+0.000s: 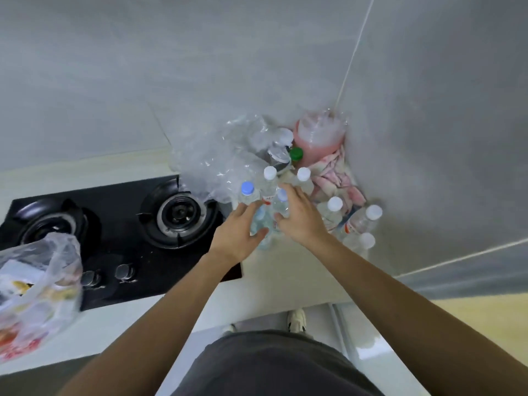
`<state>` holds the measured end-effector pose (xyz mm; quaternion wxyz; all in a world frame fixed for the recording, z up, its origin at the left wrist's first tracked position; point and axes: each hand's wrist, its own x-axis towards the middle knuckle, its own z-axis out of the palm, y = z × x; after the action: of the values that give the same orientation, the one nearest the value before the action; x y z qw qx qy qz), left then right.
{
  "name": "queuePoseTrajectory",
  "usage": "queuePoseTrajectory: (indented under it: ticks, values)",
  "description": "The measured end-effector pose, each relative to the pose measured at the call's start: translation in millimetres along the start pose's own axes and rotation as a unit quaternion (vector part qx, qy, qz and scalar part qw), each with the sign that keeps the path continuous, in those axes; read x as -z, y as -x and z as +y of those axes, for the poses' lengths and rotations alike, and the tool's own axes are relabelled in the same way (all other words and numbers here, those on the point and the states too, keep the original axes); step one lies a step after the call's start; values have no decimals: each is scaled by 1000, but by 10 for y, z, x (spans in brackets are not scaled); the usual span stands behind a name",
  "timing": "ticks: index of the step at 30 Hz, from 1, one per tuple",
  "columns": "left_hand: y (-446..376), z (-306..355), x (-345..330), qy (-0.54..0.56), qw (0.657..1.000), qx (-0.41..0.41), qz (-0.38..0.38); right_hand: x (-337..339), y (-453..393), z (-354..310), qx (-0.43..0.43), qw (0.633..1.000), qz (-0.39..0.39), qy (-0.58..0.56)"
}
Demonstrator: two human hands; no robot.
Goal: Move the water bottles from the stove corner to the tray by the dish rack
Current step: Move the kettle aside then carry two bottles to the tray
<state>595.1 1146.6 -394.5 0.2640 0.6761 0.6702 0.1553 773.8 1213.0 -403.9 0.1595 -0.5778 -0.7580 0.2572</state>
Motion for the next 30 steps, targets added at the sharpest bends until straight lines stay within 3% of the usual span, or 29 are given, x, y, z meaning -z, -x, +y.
queuePoseTrajectory:
  ticks: [6,12,17,24,27,30]
  values:
    - [-115,-9,-304,152,981,115,27,-135,-129,278,42,996,-4,-73]
    - [-207,4,-434,198,963,180,40,-311,-190,414,36,995,-20,-94]
    - [-153,-36,-428,174,966,186,41,-330,-123,447,81,994,-41,-59]
    - [187,-105,-417,87,987,136,-20,-358,420,517,105,991,-34,-74]
    - [393,-141,-531,66,991,118,-8,-397,660,568,116,988,-26,-95]
    - [518,-163,-635,96,986,130,28,-482,726,626,70,991,-40,-103]
